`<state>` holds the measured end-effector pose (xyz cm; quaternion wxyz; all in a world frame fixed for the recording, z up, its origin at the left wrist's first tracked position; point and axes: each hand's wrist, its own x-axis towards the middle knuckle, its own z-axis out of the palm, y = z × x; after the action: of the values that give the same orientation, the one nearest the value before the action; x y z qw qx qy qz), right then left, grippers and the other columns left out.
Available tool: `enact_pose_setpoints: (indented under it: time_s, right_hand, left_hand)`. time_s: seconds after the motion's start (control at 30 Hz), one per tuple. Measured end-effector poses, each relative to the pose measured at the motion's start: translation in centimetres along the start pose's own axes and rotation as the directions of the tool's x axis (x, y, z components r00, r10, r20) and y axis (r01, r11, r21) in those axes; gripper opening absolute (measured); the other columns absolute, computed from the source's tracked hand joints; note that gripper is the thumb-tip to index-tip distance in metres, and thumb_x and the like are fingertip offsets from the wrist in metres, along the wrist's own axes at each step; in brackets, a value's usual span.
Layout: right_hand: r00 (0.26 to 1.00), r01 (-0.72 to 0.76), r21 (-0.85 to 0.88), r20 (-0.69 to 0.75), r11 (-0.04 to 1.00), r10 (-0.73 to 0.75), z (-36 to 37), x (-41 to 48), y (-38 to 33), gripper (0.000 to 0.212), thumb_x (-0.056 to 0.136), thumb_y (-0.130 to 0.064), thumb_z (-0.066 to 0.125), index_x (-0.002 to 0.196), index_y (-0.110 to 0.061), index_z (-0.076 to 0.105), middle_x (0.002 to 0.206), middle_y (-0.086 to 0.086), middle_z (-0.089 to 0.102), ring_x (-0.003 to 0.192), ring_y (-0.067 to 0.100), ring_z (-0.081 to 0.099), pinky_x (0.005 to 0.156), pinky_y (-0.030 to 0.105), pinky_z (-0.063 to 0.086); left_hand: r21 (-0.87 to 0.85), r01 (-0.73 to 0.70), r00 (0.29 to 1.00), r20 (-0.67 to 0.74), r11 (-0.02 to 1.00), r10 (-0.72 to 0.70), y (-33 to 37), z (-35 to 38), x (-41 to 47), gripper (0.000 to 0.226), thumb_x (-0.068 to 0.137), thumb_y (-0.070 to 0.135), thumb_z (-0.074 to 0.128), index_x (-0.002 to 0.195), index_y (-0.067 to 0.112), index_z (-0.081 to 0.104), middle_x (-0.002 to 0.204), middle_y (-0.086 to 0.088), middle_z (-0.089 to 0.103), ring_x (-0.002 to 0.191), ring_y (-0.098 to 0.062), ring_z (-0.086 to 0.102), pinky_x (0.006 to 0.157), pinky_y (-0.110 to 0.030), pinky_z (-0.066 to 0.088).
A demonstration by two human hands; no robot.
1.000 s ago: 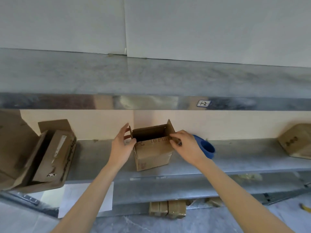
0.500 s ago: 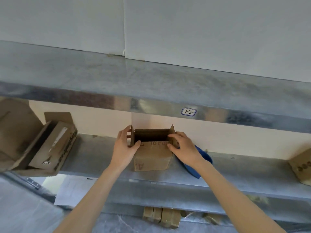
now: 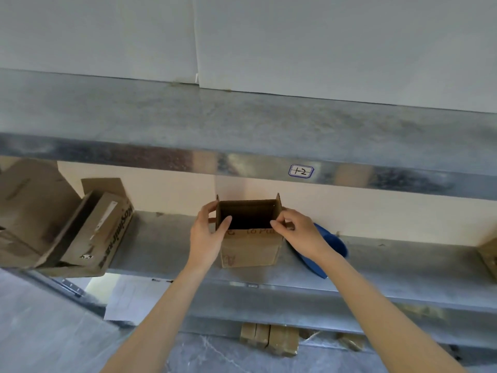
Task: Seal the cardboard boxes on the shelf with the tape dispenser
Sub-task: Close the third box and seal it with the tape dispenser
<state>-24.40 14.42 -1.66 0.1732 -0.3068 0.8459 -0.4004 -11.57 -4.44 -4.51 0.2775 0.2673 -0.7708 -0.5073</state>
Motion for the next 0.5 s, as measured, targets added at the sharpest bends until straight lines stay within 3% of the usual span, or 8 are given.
enact_pose_setpoints:
  time_s: [0.13, 0.23, 0.37, 0.5]
  right_hand:
    - [1.000, -0.017, -0.004, -0.010, 1.000, 0.017, 0.0, 0.1, -0.1, 0.018, 0.094, -0.027, 0.064, 0.080, -0.015, 0.061, 0.092, -0.010, 0.056, 0.089, 0.003, 0.054, 0.087, 0.031, 0.044]
    - [0.999, 0.001, -0.030, 0.053, 1.000, 0.000, -0.5, 0.3, -0.2, 0.004, 0.092, -0.024, 0.067, 0.094, -0.022, 0.064, 0.108, -0.006, 0.057, 0.102, 0.009, 0.054, 0.088, 0.028, 0.043]
    - [0.988, -0.022, -0.084, 0.150, 0.996, 0.034, -1.0, 0.8, -0.2, 0.038, 0.091, -0.025, 0.069, 0.126, -0.029, 0.056, 0.144, 0.001, 0.040, 0.132, 0.019, 0.041, 0.110, 0.036, 0.038]
    - [0.994, -0.013, -0.085, 0.104, 0.996, 0.022, -0.3, 1.2, -0.4, 0.053, 0.091, -0.027, 0.070, 0.138, -0.032, 0.047, 0.152, 0.004, 0.030, 0.140, 0.022, 0.033, 0.108, 0.028, 0.029]
  left_hand:
    - [-0.004, 0.007, 1.000, 0.014, 1.000, -0.007, 0.1, -0.1, 0.0, 0.049, 0.088, 0.009, 0.071, 0.133, 0.018, 0.054, 0.122, 0.006, 0.062, 0.112, -0.019, 0.060, 0.097, -0.035, 0.049]
    - [-0.007, -0.007, 0.997, 0.078, 1.000, 0.008, -0.2, -0.6, -0.3, 0.056, 0.087, 0.006, 0.071, 0.137, 0.021, 0.051, 0.127, 0.010, 0.060, 0.114, -0.013, 0.059, 0.096, -0.029, 0.049]
    - [-0.035, -0.023, 0.984, 0.177, 0.999, 0.029, -0.8, -1.4, -0.9, 0.066, 0.087, 0.009, 0.073, 0.143, 0.028, 0.045, 0.132, 0.017, 0.054, 0.116, 0.001, 0.054, 0.086, -0.021, 0.054]
    - [-0.027, -0.070, 0.972, 0.223, 0.997, 0.075, -1.4, -1.9, -1.5, 0.072, 0.084, 0.012, 0.077, 0.141, 0.038, 0.042, 0.133, 0.025, 0.050, 0.120, 0.004, 0.051, 0.088, -0.023, 0.055]
